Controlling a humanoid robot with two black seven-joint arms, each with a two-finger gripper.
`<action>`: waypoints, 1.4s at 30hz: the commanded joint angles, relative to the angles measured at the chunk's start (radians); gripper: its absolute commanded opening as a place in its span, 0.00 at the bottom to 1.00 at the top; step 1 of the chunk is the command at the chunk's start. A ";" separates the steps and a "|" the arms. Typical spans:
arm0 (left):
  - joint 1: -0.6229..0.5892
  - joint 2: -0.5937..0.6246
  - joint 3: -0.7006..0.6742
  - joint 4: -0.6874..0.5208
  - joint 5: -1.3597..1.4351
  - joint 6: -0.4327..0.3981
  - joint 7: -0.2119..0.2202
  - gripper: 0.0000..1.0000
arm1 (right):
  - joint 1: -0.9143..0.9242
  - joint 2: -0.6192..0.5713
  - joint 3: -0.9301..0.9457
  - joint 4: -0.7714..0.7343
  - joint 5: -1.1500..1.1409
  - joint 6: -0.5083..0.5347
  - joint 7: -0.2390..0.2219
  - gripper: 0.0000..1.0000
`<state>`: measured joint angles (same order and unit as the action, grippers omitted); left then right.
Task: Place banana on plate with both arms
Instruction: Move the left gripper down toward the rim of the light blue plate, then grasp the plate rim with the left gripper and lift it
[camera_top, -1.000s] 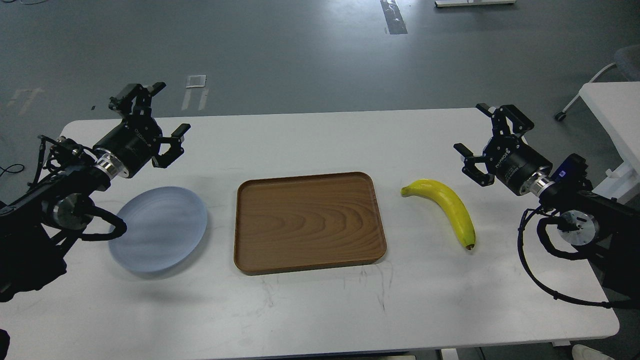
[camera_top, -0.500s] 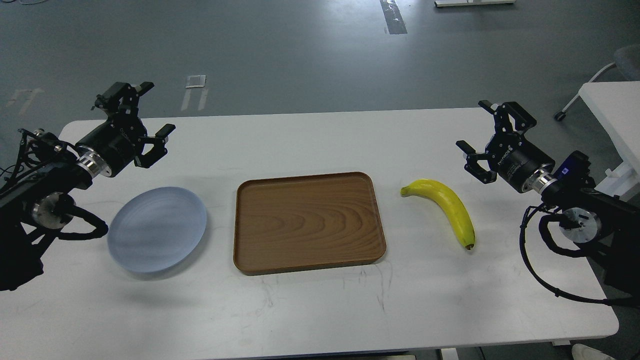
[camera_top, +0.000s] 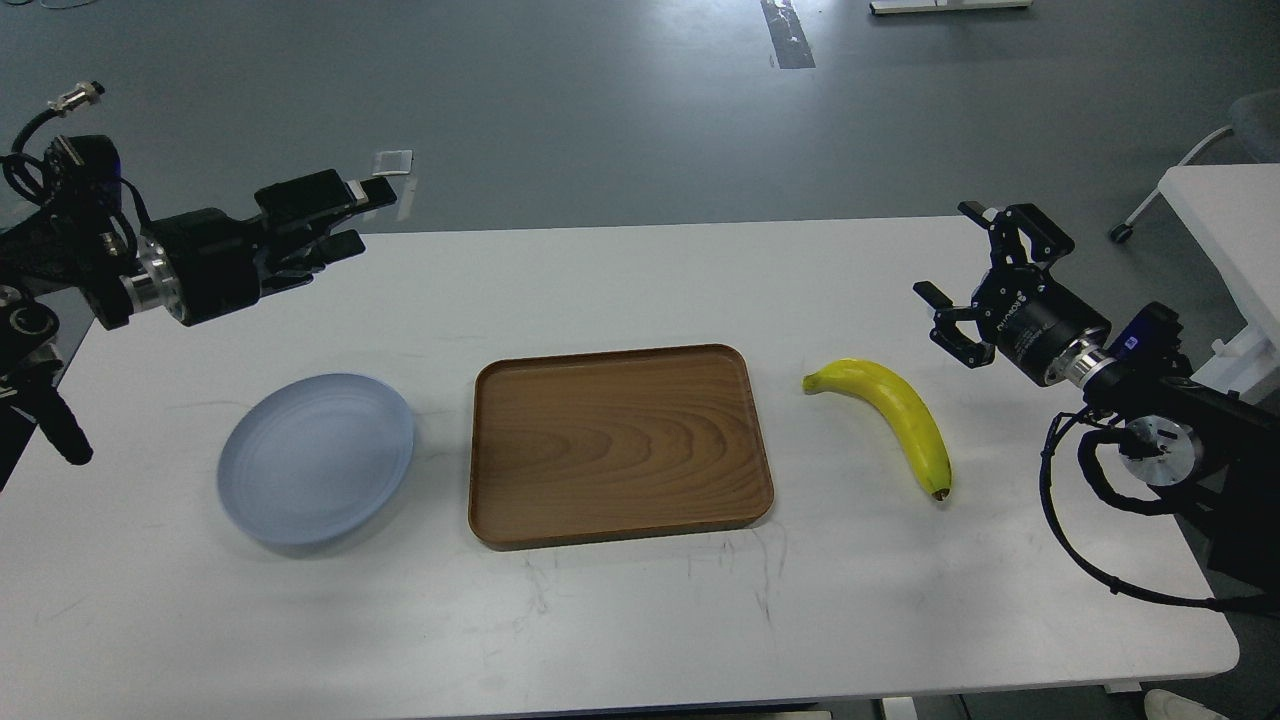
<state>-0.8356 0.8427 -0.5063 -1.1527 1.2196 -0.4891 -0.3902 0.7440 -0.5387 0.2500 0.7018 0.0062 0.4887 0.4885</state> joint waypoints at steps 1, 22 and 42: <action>-0.002 0.022 0.006 -0.028 0.258 0.000 -0.006 0.99 | -0.002 0.000 0.000 -0.010 0.000 0.000 0.000 1.00; 0.050 0.039 0.279 0.249 0.466 0.041 -0.025 0.95 | 0.003 0.014 0.000 -0.033 -0.014 0.000 0.000 1.00; 0.110 -0.022 0.293 0.389 0.402 0.079 -0.025 0.58 | 0.003 0.043 0.000 -0.058 -0.015 0.000 0.000 1.00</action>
<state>-0.7259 0.8210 -0.2131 -0.7624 1.6355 -0.4089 -0.4151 0.7455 -0.5008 0.2500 0.6477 -0.0092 0.4887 0.4889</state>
